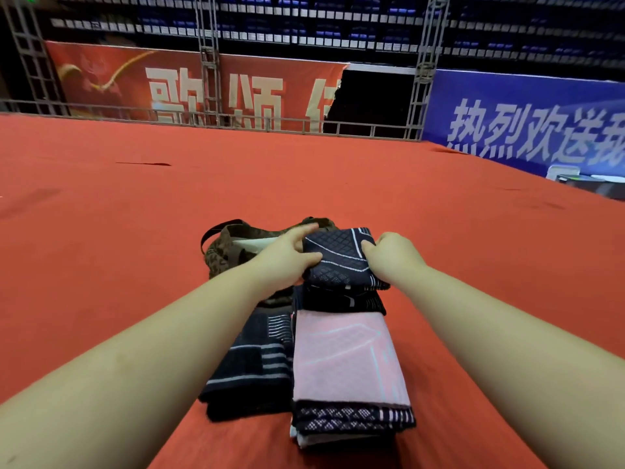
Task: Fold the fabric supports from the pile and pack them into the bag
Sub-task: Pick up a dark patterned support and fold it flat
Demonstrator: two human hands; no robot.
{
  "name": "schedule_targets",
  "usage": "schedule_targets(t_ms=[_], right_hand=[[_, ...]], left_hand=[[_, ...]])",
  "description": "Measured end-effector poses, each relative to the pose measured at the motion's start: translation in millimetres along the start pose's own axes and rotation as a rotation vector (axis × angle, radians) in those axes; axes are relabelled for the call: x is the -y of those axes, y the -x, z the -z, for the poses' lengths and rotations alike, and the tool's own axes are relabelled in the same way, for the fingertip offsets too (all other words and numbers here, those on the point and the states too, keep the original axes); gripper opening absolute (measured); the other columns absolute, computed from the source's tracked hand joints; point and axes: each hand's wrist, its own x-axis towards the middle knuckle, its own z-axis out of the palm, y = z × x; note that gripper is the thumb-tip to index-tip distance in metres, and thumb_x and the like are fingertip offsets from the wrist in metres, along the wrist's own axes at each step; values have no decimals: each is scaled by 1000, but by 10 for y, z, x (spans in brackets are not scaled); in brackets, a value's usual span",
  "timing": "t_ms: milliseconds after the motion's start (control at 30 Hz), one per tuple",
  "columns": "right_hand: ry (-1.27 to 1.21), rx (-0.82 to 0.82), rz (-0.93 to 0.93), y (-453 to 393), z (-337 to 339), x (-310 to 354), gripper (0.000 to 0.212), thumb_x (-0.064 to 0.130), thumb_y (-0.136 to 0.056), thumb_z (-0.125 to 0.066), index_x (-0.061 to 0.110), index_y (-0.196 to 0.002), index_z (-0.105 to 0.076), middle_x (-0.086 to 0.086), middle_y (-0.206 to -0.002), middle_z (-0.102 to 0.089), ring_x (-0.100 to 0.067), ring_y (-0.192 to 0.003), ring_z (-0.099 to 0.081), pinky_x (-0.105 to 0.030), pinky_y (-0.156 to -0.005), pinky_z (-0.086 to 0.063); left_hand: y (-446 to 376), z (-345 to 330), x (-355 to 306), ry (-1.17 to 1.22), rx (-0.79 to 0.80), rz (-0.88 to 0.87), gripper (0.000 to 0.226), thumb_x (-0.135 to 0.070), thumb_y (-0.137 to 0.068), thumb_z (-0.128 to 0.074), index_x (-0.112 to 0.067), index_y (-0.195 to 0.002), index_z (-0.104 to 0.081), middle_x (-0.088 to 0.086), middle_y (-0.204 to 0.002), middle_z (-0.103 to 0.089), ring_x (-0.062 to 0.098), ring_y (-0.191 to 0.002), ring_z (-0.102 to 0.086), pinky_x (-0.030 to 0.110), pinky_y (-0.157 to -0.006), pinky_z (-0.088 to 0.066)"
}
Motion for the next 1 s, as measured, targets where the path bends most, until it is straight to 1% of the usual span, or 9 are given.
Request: schedule_targets(t_ms=[100, 200, 267, 467, 600, 700, 767, 833, 1000], right_hand=[[48, 4, -9, 3, -100, -70, 36, 35, -97, -41, 4, -112, -54, -19, -119, -59, -34, -106, -55, -30, -72, -35], [90, 21, -18, 21, -180, -125, 36, 37, -96, -43, 6, -110, -54, -17, -117, -60, -33, -105, -56, -30, -72, -36], [110, 41, -21, 34, -231, -161, 36, 38, -95, -44, 7, -109, -54, -17, -116, -60, -32, -103, -56, -30, -71, -37], [59, 60, -65, 18, -338, -255, 36, 43, -89, -49, 9, -101, -52, -14, -111, -63, -31, -98, -57, -32, -71, -40], [-17, 30, -41, 101, -236, -239, 41, 43, -91, -51, 9, -114, -48, -10, -113, -60, -28, -100, -56, -32, -74, -39], [-70, 28, -27, 258, -125, -254, 45, 44, -90, -54, 11, -119, -45, -7, -105, -59, -25, -93, -54, -31, -74, -40], [-118, 42, -41, 411, -73, -299, 50, 46, -89, -55, 11, -122, -43, -5, -101, -59, -27, -95, -58, -33, -79, -44], [-184, 78, -67, 601, -33, -343, 50, 47, -87, -56, 11, -119, -42, -5, -95, -62, -25, -83, -61, -35, -77, -48], [-247, 297, -166, 1091, 30, -471, 42, 50, -86, -55, 8, -89, -52, -9, -77, -55, -21, -56, -52, -25, -53, -47]], left_hand=[[25, -83, 99, -142, 47, 13, 42, -20, -95, -55, -21, -136, -49, 6, -109, -60, 17, -68, -59, 14, -58, -51], [24, -115, 208, -319, 70, 14, 47, -23, -94, -56, -16, -140, -46, 4, -135, -53, 20, -119, -53, 21, -98, -37], [28, -106, 242, -384, 83, 37, 46, -23, -94, -55, -16, -139, -46, 3, -140, -49, 18, -123, -49, 19, -95, -33], [34, -87, 312, -321, 103, 105, 41, -28, -95, -55, -22, -135, -51, 0, -130, -56, 10, -92, -54, 18, -75, -43], [107, -37, 263, -174, 64, 90, 33, -29, -95, -54, -21, -127, -58, -5, -118, -59, 7, -91, -53, 23, -87, -42], [227, 10, 237, -132, 11, 108, 10, -33, -95, -54, -27, -96, -61, -2, -98, -56, 12, -79, -52, 28, -79, -42], [354, 13, 243, -115, 12, 157, 21, -38, -93, -54, -24, -79, -52, 4, -90, -47, 19, -75, -45, 29, -67, -38], [501, 3, 260, -78, 26, 214, 26, -41, -91, -57, -18, -83, -48, 7, -82, -40, 21, -67, -39, 27, -59, -33], [894, -88, 320, -52, 59, 339, 39, -43, -81, -68, -15, -71, -43, 5, -70, -40, 16, -50, -42, 21, -46, -35]])
